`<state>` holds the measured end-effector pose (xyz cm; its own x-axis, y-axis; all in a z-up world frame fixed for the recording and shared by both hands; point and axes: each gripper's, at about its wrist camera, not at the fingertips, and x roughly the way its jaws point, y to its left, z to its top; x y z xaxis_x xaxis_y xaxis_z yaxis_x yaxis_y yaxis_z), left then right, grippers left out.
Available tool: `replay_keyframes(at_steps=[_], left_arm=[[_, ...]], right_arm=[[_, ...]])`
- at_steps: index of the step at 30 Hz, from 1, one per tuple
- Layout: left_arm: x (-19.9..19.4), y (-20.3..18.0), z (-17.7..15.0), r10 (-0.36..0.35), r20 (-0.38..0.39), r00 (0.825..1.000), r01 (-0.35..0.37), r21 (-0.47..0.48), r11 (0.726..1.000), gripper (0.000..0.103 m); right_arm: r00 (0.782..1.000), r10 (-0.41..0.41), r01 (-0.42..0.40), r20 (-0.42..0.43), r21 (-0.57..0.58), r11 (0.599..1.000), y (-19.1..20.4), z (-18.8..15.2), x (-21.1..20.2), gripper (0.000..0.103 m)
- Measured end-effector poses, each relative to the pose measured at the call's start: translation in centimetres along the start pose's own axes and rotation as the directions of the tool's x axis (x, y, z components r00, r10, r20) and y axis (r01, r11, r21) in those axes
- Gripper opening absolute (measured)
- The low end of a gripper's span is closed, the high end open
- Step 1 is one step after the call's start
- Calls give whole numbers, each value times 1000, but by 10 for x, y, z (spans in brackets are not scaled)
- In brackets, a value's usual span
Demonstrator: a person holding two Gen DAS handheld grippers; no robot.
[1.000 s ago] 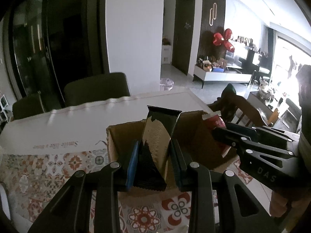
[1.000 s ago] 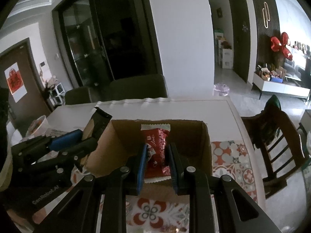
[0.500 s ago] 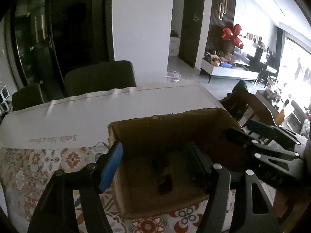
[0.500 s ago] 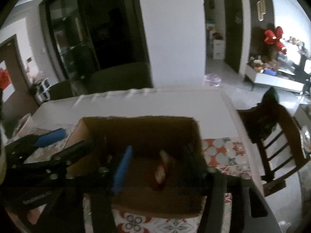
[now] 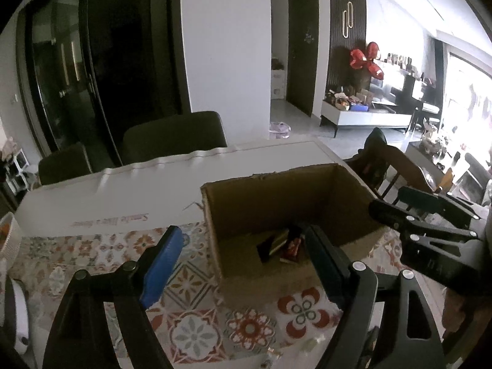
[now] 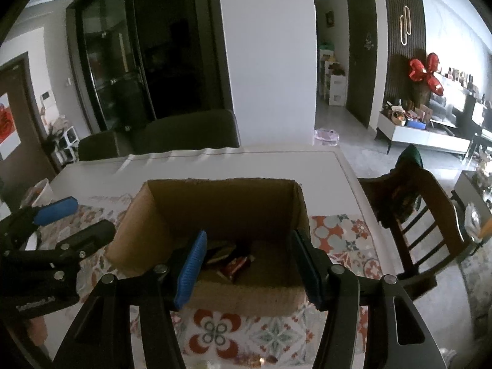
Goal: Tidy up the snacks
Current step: 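Withdraw both open tools from the box back toward the snack pile, then grasp the white-and-gold bar with the left tool while the right tool grasps the yellow packet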
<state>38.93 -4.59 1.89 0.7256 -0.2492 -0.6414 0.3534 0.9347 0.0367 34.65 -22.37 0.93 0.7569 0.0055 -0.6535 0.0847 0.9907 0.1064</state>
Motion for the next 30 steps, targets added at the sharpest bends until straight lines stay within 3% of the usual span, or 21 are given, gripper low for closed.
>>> replay_keyframes(at_steps=[14, 23, 30], left_arm=[[-50, 0, -37, 23, 15, 1000, -23, 21, 1000, 82], [-51, -7, -80, 8, -59, 998, -4, 64, 998, 81], [-39, -11, -113, 6, -128, 992, 5, 85, 996, 77]], right_arm=[[999, -7, 7, 32, 2, 1000, 16, -37, -49, 58], [997, 25, -27, -75, -30, 999, 20, -75, -43, 58], [981, 46, -53, -188, -35, 998, 21, -108, -30, 58]])
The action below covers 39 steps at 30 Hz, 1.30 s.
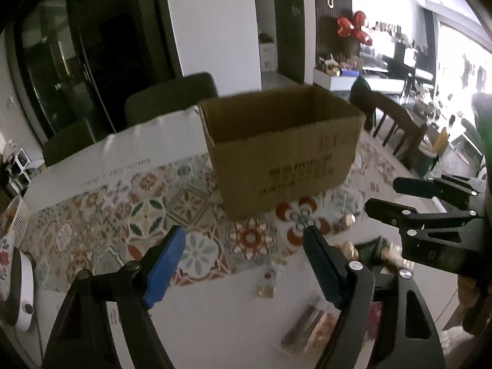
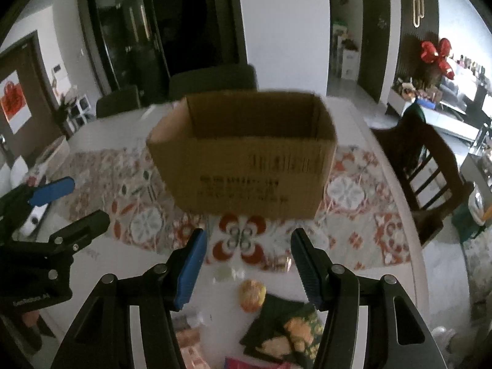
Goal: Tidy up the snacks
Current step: 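Grasp the white-and-gold bar with the left tool while the right tool grasps the yellow packet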
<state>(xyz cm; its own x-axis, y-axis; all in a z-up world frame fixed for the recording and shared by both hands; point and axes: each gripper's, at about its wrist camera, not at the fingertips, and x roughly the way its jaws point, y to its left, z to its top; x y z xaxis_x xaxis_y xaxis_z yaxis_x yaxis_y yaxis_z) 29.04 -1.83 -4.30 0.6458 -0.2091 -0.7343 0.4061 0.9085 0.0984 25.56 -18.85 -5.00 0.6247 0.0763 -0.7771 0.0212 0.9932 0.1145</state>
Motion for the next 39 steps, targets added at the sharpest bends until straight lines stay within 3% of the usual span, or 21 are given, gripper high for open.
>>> replay_keyframes(at_steps=[13, 20, 23, 33, 36, 39], left_arm=[[50, -5, -38, -36, -112, 993, 37, 4, 999, 70], [84, -8, -53, -113, -216, 970, 107, -38, 994, 65], [95, -11, -57, -132, -245, 961, 124, -47, 991, 59], [121, -14, -57, -159, -282, 946, 143, -78, 987, 55], [127, -13, -58, -170, -298, 939, 146, -100, 984, 49], [132, -14, -60, -169, -312, 935, 141, -109, 984, 48]], right_arm=[[984, 11, -16, -178, -28, 999, -2, -34, 53, 57], [966, 35, -44, -255, -31, 999, -2, -41, 80, 56], [958, 43, -52, -284, -23, 998, -4, -44, 91, 49], [946, 52, -58, -319, -11, 998, -9, -47, 106, 44], [945, 53, -61, -323, -15, 998, -8, -47, 108, 44], [940, 52, -63, -337, -24, 998, -7, -50, 112, 34]])
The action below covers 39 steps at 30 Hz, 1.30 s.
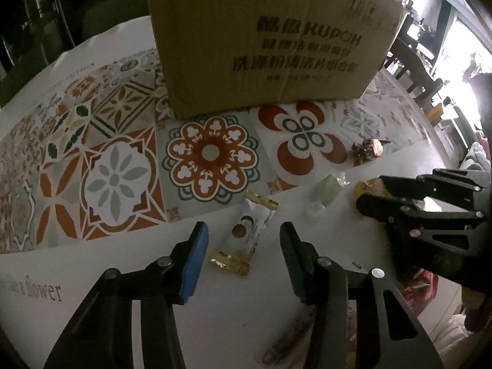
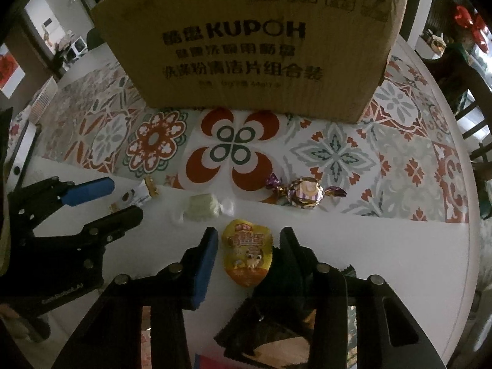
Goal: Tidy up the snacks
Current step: 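Grasp the white-and-gold bar with the left tool while the right tool grasps the yellow packet, then carry both snacks into the cardboard box and open both tools to release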
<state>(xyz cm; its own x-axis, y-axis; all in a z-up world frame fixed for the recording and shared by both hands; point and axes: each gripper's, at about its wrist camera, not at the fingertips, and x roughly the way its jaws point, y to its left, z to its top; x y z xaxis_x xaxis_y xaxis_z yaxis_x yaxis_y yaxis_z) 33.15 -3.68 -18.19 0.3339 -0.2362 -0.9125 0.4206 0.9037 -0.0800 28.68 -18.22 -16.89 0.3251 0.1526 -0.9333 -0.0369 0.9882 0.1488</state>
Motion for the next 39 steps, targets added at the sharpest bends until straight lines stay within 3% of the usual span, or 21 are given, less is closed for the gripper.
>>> replay_keyframes(at_steps=[4, 8, 14, 23, 32, 39], left_arm=[[2, 1, 1, 5, 0, 1000, -5, -9, 1000, 41], [3, -2, 1, -5, 1, 1000, 5, 0, 1000, 20], [-3, -6, 1, -16, 3, 1000, 16, -2, 1000, 19], [-43, -13, 9, -18, 94, 995, 16, 21, 1000, 19], [-92, -24, 16, -26, 217, 976, 20, 31, 999, 19], [-129, -31, 23, -27, 305, 952, 17, 35, 999, 19]], right_arm=[[1000, -6, 5, -5, -13, 1000, 3, -3, 3, 24], [1000, -1, 1, -5, -12, 1000, 4, -2, 4, 23], [1000, 5, -5, 17, -10, 1000, 4, -2, -4, 23], [997, 23, -22, 78, -11, 1000, 7, -2, -30, 23], [979, 34, -32, 202, -14, 999, 11, 1, -79, 23], [950, 47, -45, 308, -14, 999, 16, 4, -118, 23]])
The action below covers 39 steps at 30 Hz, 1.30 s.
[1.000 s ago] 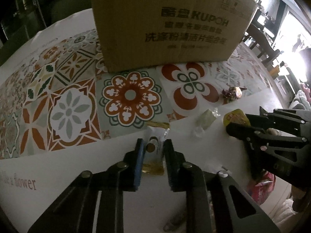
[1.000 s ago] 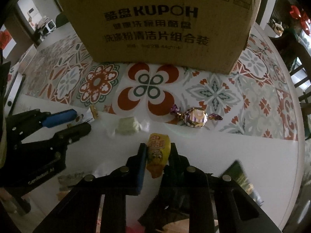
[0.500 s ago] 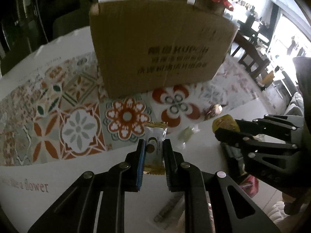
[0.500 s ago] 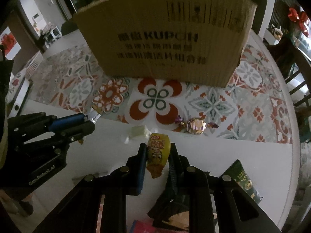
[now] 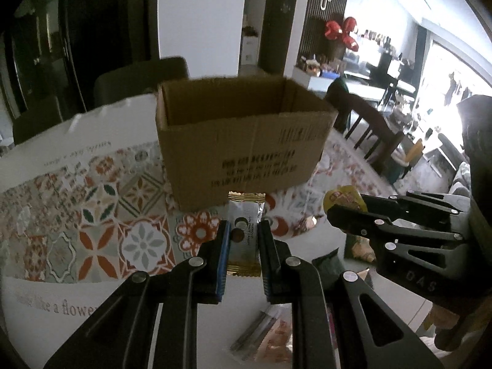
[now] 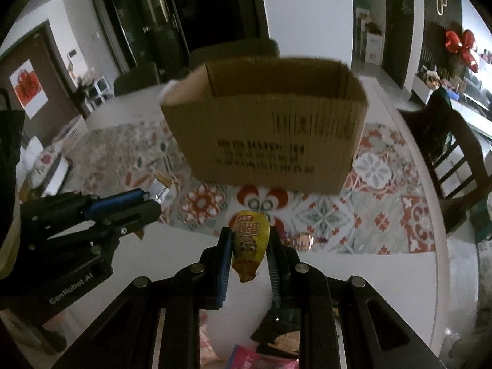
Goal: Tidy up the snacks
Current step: 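Carry both snacks into the cardboard box and open both tools to release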
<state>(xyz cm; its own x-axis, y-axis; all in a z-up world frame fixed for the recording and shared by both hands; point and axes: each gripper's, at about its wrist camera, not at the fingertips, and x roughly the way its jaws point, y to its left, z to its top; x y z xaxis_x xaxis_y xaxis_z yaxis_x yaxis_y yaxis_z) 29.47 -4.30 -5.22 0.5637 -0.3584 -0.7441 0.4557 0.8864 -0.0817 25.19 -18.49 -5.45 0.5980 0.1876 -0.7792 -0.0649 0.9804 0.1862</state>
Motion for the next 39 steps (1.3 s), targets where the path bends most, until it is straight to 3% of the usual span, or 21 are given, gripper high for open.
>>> replay_keyframes(at_steps=[9, 20, 30, 39], left_arm=[[-32, -8, 25, 16, 111, 994, -18, 11, 1000, 19], [-49, -7, 64, 38, 236, 971, -45, 24, 999, 19], [-42, -3, 94, 57, 276, 959, -68, 29, 997, 19], [-16, 6, 126, 57, 265, 963, -62, 13, 998, 19]], right_arm=[[993, -1, 2, 121, -8, 1000, 1, 20, -35, 23], [968, -10, 14, 253, -13, 1000, -5, 56, -60, 23], [956, -4, 13, 295, -28, 1000, -11, 88, -56, 23], [957, -5, 18, 291, -39, 999, -23, 117, -34, 23]])
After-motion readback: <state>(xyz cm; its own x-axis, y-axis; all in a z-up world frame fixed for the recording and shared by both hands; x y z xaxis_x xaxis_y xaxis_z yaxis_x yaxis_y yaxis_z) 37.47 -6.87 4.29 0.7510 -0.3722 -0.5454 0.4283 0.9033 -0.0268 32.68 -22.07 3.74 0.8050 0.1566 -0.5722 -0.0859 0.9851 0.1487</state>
